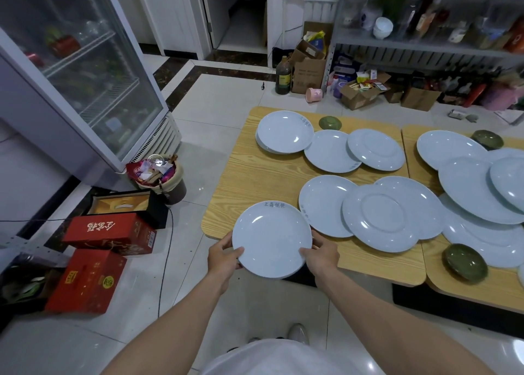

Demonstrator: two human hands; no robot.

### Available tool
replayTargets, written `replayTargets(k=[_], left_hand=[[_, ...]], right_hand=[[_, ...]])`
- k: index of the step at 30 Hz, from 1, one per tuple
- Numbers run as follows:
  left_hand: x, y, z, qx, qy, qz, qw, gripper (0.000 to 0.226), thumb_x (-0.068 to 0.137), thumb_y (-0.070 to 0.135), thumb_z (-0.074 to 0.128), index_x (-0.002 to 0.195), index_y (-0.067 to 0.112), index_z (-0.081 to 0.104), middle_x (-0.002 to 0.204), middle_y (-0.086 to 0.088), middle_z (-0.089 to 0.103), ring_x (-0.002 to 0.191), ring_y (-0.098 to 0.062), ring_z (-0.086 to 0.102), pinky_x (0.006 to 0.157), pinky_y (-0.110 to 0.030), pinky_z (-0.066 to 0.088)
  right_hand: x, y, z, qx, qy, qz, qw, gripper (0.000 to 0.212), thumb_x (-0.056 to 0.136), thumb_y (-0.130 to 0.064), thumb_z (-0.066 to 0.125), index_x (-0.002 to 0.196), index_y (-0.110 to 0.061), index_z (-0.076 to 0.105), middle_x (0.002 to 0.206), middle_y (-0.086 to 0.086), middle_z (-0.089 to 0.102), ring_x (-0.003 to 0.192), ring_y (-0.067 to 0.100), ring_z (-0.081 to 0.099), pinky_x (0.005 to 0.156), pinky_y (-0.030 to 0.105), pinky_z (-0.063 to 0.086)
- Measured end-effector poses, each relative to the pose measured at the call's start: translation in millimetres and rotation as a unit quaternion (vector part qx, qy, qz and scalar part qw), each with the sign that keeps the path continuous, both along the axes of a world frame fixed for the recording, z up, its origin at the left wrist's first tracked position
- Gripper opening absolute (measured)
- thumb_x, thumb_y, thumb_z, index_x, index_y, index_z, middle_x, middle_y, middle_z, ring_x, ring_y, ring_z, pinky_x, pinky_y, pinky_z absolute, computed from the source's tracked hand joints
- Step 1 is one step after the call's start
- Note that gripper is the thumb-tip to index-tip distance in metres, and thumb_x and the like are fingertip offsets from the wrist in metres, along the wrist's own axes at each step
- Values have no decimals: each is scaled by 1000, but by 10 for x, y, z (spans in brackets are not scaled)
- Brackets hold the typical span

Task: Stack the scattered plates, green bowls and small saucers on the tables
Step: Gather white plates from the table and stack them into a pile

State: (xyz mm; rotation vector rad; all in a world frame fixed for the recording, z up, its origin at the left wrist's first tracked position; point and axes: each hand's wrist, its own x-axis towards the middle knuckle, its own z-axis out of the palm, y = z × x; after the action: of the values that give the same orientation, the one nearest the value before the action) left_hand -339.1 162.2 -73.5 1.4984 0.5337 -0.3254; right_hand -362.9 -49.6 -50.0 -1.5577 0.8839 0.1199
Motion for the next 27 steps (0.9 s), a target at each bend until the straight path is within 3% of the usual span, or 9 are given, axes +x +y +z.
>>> replayTargets(k=[4, 9, 20, 27], left_hand=[[163, 85, 6, 20, -6, 16, 1000, 51, 86, -9, 61, 128, 20, 63, 112, -4, 66, 101, -29, 66, 70, -37, 61], [452, 192, 16, 34, -4, 16, 999, 51, 87, -10, 59, 126, 22, 64, 110, -6, 69, 101, -28, 67, 70, -37, 60], [1483, 156, -80, 29, 19, -5, 999, 54, 84, -9, 64, 130, 20, 62, 117, -2, 68, 102, -26, 67, 76, -42, 61], [1837, 178, -133, 50, 16, -26, 998, 55, 83, -6, 68, 130, 21, 62, 117, 0, 67, 102, -24, 67, 77, -43, 61]], right_hand=[[198, 93, -18, 10, -6, 23, 1000, 61, 78, 12, 62, 129, -20, 65, 116, 0, 68, 101, 19, 62, 91, 34, 56], [499, 176, -5, 4, -7, 52, 999, 59, 81, 13, 61, 134, -14, 60, 125, 3, 65, 97, 15, 56, 85, 24, 48], [1370, 184, 16, -70, 45, 34, 996, 50, 76, 7, 59, 116, -20, 72, 98, -3, 70, 96, 20, 63, 87, 33, 55], [1658, 261, 34, -102, 56, 8, 993, 52, 80, 9, 53, 118, -21, 71, 89, -5, 64, 86, 16, 58, 75, 25, 49]])
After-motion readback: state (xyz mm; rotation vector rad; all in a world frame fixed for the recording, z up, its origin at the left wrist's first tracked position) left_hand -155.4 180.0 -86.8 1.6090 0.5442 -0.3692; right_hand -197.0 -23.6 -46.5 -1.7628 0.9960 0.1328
